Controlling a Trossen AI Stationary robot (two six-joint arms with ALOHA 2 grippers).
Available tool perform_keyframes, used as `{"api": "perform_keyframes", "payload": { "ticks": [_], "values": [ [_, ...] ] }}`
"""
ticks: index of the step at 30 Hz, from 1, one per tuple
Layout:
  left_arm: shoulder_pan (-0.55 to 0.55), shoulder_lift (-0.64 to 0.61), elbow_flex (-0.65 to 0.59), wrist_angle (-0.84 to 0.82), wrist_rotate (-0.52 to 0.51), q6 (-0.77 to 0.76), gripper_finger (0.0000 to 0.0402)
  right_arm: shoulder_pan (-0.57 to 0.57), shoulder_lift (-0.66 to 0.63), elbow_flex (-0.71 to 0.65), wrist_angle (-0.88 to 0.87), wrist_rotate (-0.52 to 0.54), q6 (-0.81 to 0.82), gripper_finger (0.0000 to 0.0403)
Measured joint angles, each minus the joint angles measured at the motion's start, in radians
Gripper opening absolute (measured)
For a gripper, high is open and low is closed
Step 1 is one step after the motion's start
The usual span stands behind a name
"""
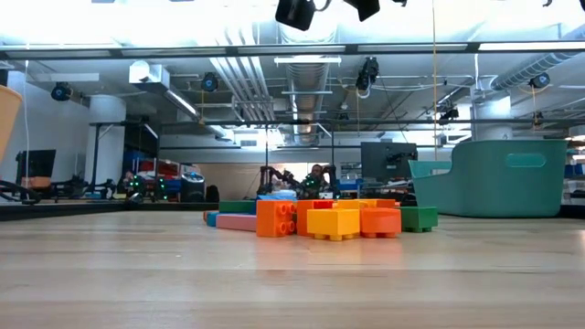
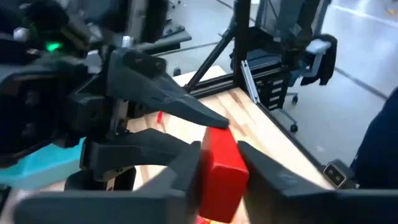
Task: Sort blocks
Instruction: Put the red rectangular block into the yellow bin
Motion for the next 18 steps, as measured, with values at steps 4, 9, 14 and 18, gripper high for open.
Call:
{"api": "perform_keyframes", "payload": {
  "ticks": [4, 9, 14, 18],
  "values": [
    [0.003, -0.021, 0.0, -0.042, -0.025, -0.052, 0.0042, -0.013, 0.0, 0.001, -0.004, 0.041, -0.009, 0.0127],
    [0.003, -0.086, 0.028, -0.279, -0.06, -0.141, 0.0042, -0.062, -0.017, 0.001, -0.148, 0.051, -0.021, 0.0186],
    [-0.009, -0.134, 0.092, -0.701, -0.093, -0.324, 0.0042, -0.096, -0.05, 0.002, -0.501, 0.172, -0.198, 0.0191],
    [-0.072, -0.17, 0.08, -0.93, -0.1, -0.528, 0.0042, -0.1, -0.051, 0.001, -0.79, 0.366, -0.339, 0.0178]
  ]
}}
